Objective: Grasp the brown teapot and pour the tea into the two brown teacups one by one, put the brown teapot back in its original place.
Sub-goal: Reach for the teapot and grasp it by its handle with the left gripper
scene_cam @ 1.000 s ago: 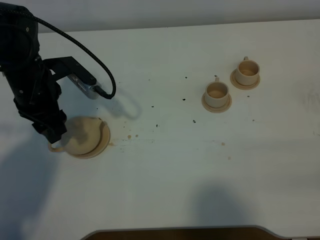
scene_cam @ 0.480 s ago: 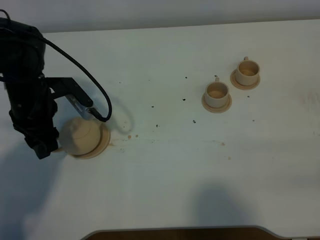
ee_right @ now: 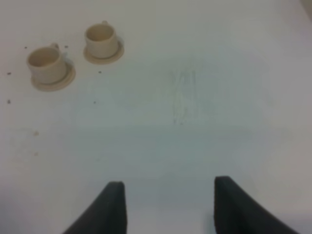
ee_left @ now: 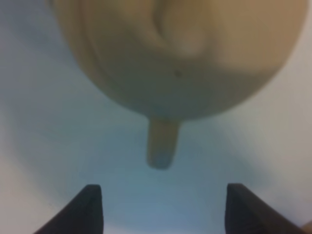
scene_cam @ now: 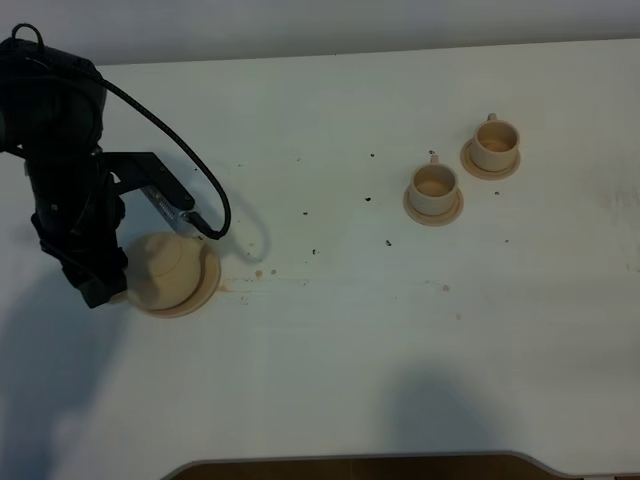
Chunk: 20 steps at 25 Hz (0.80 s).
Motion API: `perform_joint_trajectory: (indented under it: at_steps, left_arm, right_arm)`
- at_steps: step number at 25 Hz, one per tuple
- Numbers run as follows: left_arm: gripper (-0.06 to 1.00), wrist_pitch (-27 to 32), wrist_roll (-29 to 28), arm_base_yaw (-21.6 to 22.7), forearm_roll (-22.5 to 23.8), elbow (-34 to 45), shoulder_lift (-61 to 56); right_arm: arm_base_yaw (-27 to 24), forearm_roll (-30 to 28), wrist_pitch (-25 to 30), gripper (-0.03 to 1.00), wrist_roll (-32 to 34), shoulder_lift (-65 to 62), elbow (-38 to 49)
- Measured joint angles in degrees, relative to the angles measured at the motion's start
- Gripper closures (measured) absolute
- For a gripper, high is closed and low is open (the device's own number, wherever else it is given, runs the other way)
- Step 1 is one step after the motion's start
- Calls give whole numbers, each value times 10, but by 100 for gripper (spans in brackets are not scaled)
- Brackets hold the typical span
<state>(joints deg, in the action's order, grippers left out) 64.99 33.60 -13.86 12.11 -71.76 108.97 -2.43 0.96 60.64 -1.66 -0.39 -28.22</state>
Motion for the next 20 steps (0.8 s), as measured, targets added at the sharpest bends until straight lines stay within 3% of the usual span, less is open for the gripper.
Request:
perform_joint_trajectory:
  at_steps: [20]
  left_arm:
    - [40, -53, 25, 0, -19, -10, 19]
  right_arm:
    - [0, 0, 0, 53, 0, 0, 0]
